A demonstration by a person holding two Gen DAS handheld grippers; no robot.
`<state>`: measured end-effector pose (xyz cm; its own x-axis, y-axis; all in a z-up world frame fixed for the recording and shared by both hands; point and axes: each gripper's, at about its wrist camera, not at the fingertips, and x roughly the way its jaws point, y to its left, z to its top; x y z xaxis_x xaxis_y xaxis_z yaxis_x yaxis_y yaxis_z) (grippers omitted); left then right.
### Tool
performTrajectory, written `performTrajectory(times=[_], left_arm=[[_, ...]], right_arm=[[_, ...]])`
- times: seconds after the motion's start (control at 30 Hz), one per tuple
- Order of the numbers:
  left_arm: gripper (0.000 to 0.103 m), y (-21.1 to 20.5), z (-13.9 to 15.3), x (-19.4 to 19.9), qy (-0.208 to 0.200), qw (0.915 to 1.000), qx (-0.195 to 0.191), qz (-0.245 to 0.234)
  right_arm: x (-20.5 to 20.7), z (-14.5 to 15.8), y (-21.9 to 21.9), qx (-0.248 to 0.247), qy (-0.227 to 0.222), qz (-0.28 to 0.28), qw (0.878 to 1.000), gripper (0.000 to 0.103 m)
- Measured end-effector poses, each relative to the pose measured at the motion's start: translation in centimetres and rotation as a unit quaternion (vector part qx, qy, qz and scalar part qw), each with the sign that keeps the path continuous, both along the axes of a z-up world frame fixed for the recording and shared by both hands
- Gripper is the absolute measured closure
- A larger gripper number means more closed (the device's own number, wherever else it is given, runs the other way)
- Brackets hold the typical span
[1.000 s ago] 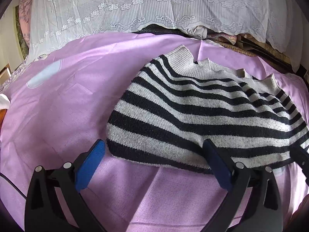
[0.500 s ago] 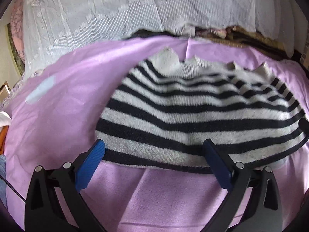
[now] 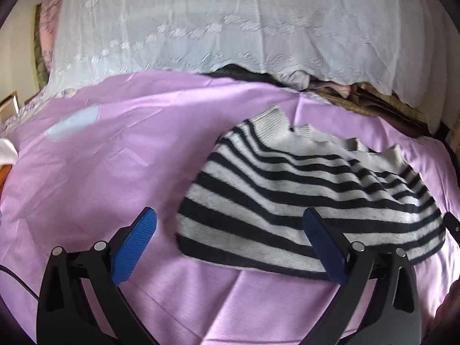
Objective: Fold small clothes
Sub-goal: 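Move the right tool to the sweater's side edge and grasp it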
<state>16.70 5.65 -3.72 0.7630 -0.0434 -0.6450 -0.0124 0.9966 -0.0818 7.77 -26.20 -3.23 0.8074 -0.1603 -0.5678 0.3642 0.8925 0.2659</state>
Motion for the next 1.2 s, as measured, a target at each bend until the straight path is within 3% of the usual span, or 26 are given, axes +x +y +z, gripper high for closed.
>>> performTrajectory(times=[0.1,0.13,0.17,0.33,0.5,0.57,0.73,0.83,1.0,1.2], left_arm=[[0.004,0.9,-2.4,2.3,0.074,0.9971,-0.005,0.019],[0.004,1.3,-3.1,3.1,0.097,0.9949,-0.024,0.016],[0.004,1.6,-3.1,3.1,0.097,0.9946,-0.034,0.016],[0.004,1.0,-2.8,2.7,0.081,0.9965,-0.011,0.018],[0.004,1.1,-1.1,1.3,0.039,0.9990,-0.015,0.015],[0.004,0.9,-0.3,0.6,0.019,0.9996,-0.019,0.006],[0.004,-0.9,1.7,-1.2,-0.015,0.9989,-0.027,-0.036],[0.004,-2.7,1.8,-1.7,-0.008,0.9981,-0.006,-0.061],[0.004,-5.4,0.9,-1.0,0.011,0.9972,0.051,-0.053],[0.004,-7.9,1.7,1.3,0.040,0.9981,0.020,-0.042]], right_arm=[[0.9,-2.4,-2.7,0.064,0.057,-0.025,0.996,0.019],[1.3,-3.3,-3.6,0.092,0.073,-0.024,0.993,0.020],[1.3,-3.7,-4.2,0.111,0.070,-0.021,0.991,0.020],[1.0,-3.4,-4.2,0.105,0.063,-0.021,0.992,0.020],[-0.4,-3.1,-5.6,0.171,0.015,-0.023,0.985,0.022],[-0.6,-3.2,-6.0,0.190,0.007,-0.022,0.981,0.029],[-1.4,-3.5,-7.0,0.261,0.000,-0.009,0.965,0.035],[-2.5,-3.9,-7.2,0.289,0.003,-0.008,0.957,0.040],[-3.8,-4.3,-6.5,0.333,0.006,0.012,0.943,0.041],[-2.8,-4.2,-5.2,0.301,0.021,0.022,0.953,0.040]])
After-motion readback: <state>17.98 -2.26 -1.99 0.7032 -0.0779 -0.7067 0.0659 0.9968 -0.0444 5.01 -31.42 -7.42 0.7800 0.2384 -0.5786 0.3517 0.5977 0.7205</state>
